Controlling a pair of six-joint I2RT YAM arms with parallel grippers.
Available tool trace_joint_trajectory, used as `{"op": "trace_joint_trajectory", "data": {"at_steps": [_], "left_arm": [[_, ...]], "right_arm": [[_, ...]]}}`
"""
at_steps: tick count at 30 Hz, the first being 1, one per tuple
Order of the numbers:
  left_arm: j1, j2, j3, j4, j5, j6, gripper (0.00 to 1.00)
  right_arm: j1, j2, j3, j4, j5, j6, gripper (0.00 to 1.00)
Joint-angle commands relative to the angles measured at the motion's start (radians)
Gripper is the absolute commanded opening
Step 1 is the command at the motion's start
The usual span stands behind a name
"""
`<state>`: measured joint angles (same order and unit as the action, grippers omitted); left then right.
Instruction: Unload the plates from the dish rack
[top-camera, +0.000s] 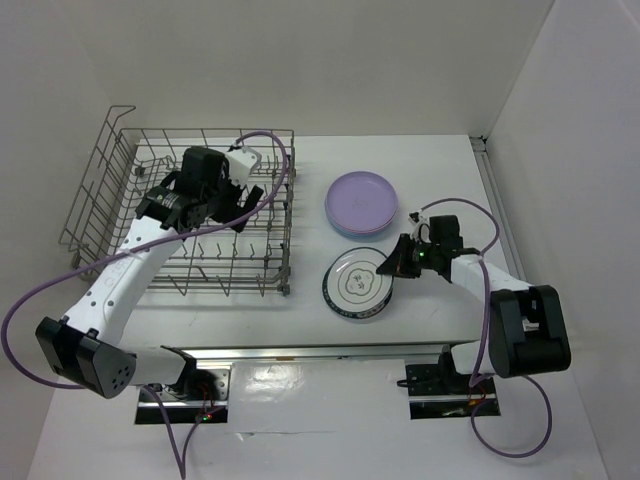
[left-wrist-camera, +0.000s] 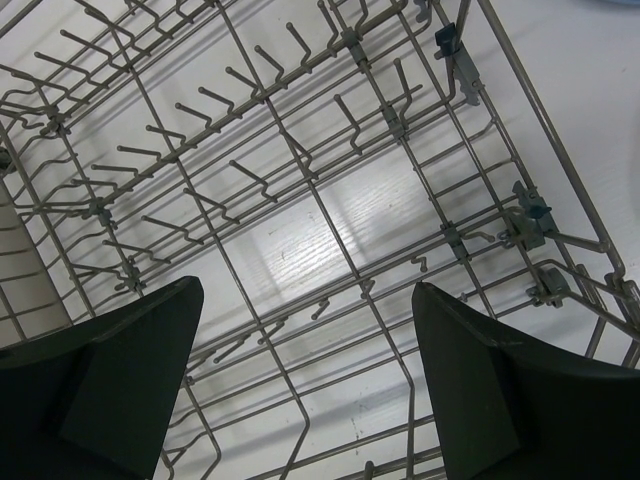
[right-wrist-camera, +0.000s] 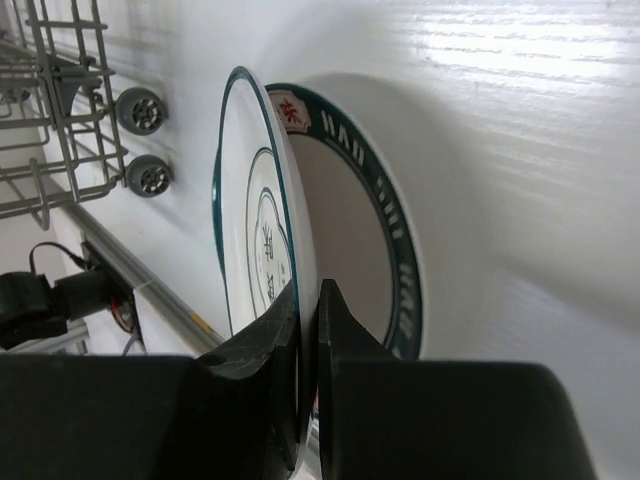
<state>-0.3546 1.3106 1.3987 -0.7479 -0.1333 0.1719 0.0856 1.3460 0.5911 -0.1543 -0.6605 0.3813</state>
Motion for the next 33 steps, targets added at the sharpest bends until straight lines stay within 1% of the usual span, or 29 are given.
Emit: {"op": "trace_joint_trajectory", "data": {"at_steps": [1, 2, 4, 6, 7, 9, 11, 13, 14, 16, 19, 20, 24, 29, 33], "left_arm": [[0.006, -0.031, -0.007, 0.030, -0.008, -0.014, 1.00], [0.006, -0.031, -0.007, 0.030, -0.008, -0.014, 1.00], [0.006, -0.031, -0.007, 0.030, -0.008, -0.014, 1.00], [0.006, -0.031, -0.007, 0.030, -0.008, -0.014, 1.00], [0.006, -0.031, -0.007, 0.030, -0.008, -0.014, 1.00], [0.006, -0.031, -0.007, 0.030, -0.008, -0.005, 1.00], [0.006, -0.031, -0.007, 0.039, -0.017, -0.005, 1.00], [0.006, -0.031, -0.007, 0.039, -0.017, -0.005, 1.00], [0.006, -0.031, -0.007, 0.039, -0.017, -0.005, 1.00], [0.006, -0.021, 0.002, 0.039, -0.017, -0.005, 1.00], [0.006, -0.020, 0.011, 0.039, -0.017, 0.005, 1.00], [0.006, -0.020, 0.011, 0.039, -0.017, 0.005, 1.00], [0.006, -0.020, 0.011, 0.039, -0.017, 0.005, 1.00], [0.006, -0.030, 0.002, 0.039, -0.017, 0.005, 1.00], [0.006, -0.030, -0.009, 0.039, -0.017, 0.005, 1.00]], "right_arm": [[0.003, 0.001, -0.014, 0.082, 0.041, -0.002, 0.11], [0.003, 0.010, -0.014, 0.052, 0.041, -0.002, 0.31], [0.003, 0.030, -0.005, 0.019, 0.041, -0.025, 0.44], [0.003, 0.030, -0.005, -0.025, 0.041, -0.025, 0.54], [0.003, 0.006, 0.004, -0.040, 0.053, -0.025, 0.62], [0.003, -0.019, 0.015, -0.109, 0.093, -0.025, 0.69], [0.013, -0.050, 0.042, -0.169, 0.163, -0.025, 0.72], [0.025, -0.071, 0.084, -0.270, 0.222, -0.006, 0.73], [0.038, -0.071, 0.099, -0.330, 0.289, 0.007, 0.73], [0.063, -0.082, 0.131, -0.369, 0.381, 0.039, 0.73], [0.120, -0.062, 0.142, -0.380, 0.418, 0.048, 0.73], [0.149, -0.050, 0.142, -0.352, 0.418, 0.048, 0.74], [0.212, 0.024, 0.164, -0.343, 0.455, 0.048, 0.74], [0.258, 0.038, 0.210, -0.375, 0.528, 0.048, 0.74], [0.327, 0.038, 0.234, -0.396, 0.573, 0.030, 0.74]]}}
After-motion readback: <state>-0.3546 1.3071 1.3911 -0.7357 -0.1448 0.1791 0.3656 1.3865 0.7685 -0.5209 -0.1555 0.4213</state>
